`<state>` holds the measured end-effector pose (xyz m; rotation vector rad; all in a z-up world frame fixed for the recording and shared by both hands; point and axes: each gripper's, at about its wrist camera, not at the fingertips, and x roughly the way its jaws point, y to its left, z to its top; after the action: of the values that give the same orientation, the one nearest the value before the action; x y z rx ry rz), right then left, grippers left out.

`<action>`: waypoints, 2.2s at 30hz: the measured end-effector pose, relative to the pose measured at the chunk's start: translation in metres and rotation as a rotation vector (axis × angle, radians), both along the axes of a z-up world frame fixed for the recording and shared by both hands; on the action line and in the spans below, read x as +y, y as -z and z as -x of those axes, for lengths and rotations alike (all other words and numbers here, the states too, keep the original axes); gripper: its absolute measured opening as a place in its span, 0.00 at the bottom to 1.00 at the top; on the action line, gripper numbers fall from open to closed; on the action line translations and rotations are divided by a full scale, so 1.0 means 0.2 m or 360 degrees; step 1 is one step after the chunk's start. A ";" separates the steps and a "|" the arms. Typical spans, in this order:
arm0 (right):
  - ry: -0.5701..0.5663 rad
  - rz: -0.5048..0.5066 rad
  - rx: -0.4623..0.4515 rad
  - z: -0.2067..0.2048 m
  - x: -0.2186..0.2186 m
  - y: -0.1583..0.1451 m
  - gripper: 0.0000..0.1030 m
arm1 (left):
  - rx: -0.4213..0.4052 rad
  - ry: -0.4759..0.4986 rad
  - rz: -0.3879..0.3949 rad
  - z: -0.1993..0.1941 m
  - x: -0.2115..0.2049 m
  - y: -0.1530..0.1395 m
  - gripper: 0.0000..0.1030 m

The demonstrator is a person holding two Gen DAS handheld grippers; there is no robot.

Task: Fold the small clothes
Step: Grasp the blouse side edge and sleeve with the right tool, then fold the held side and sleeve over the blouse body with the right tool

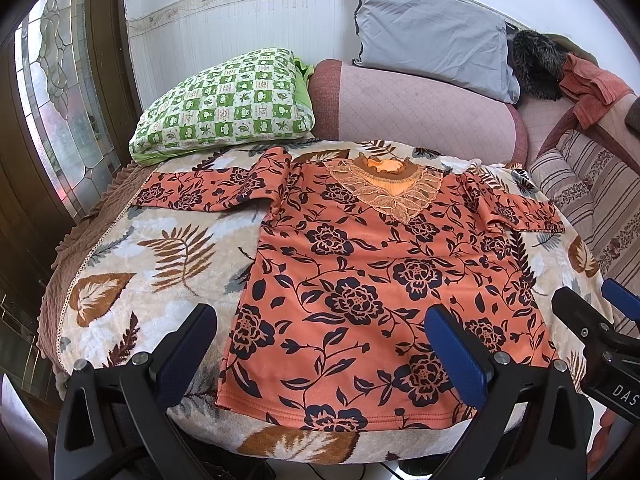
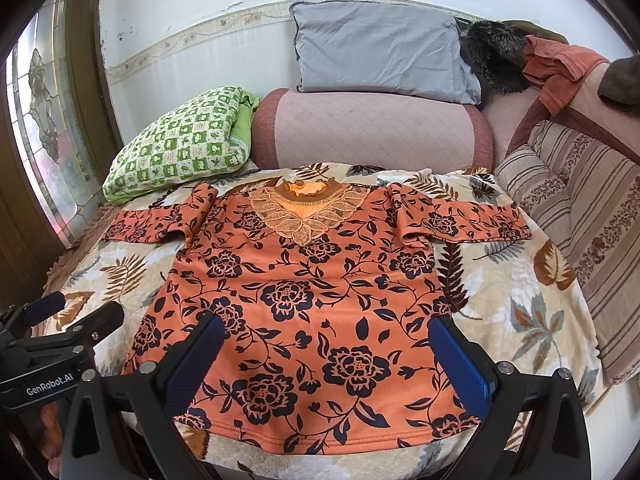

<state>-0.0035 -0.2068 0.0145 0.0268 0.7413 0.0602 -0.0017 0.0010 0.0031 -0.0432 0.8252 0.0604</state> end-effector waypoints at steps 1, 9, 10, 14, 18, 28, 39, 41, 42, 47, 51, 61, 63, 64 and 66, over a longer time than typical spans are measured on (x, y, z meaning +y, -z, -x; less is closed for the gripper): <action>0.0002 0.0000 -0.0002 0.00 0.00 0.00 1.00 | 0.0002 -0.0001 -0.0002 0.00 0.00 0.00 1.00; -0.0002 -0.0002 0.0008 -0.01 0.01 0.01 1.00 | 0.0019 -0.0002 0.0005 -0.02 0.00 0.02 1.00; -0.0007 -0.0009 0.0019 -0.02 0.00 0.02 1.00 | 0.0027 0.0000 0.0027 -0.03 0.01 0.03 1.00; -0.0027 -0.0189 0.0089 -0.11 -0.13 0.11 1.00 | 0.0156 -0.0049 0.0049 -0.11 0.09 0.21 1.00; 0.0138 -0.0745 0.0189 -0.29 -0.61 0.29 1.00 | 0.0311 -0.0092 -0.0014 -0.18 0.13 0.40 1.00; 0.0800 -0.1514 0.0150 -0.90 -1.76 0.70 0.86 | 0.0330 -0.0006 -0.0025 -0.40 0.05 0.56 1.00; 0.1095 -0.1369 0.0208 -1.46 -2.14 0.97 0.74 | 0.0429 -0.0011 -0.0036 -0.70 0.02 0.83 1.00; 0.1113 -0.1337 0.0156 -1.49 -2.17 0.99 0.72 | 0.0439 -0.0013 -0.0013 -0.70 0.03 0.89 1.00; 0.1129 -0.1263 0.0176 -1.53 -2.18 0.97 0.62 | 0.0366 -0.0005 -0.0023 -0.68 0.03 0.88 1.00; 0.1024 -0.0990 0.0148 -1.60 -2.06 0.83 0.11 | 0.0337 0.0013 0.0006 -0.67 0.03 0.89 1.00; 0.0610 -0.0861 -0.0064 -1.63 -1.65 0.41 0.08 | 0.0373 0.0092 0.0017 -0.67 0.05 0.87 1.00; -0.0278 -0.0927 -0.0033 -1.61 -0.06 0.12 0.08 | 0.0156 -0.0093 0.0213 -0.45 0.41 0.65 1.00; -0.0353 -0.0919 0.0071 -1.64 0.17 0.29 0.09 | 0.0124 -0.0149 0.0226 -0.41 0.51 0.63 1.00; -0.0391 -0.0874 0.0135 -1.66 0.28 0.38 0.09 | 0.0118 -0.0194 0.0239 -0.39 0.56 0.63 1.00; -0.0368 -0.0799 0.0360 -1.66 0.41 0.57 0.09 | 0.0125 -0.0249 0.0304 -0.38 0.65 0.62 1.00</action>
<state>0.3284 -0.1248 -0.0991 0.4328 0.9380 0.4695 0.0744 0.1313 -0.1215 -0.2870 0.9034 0.1312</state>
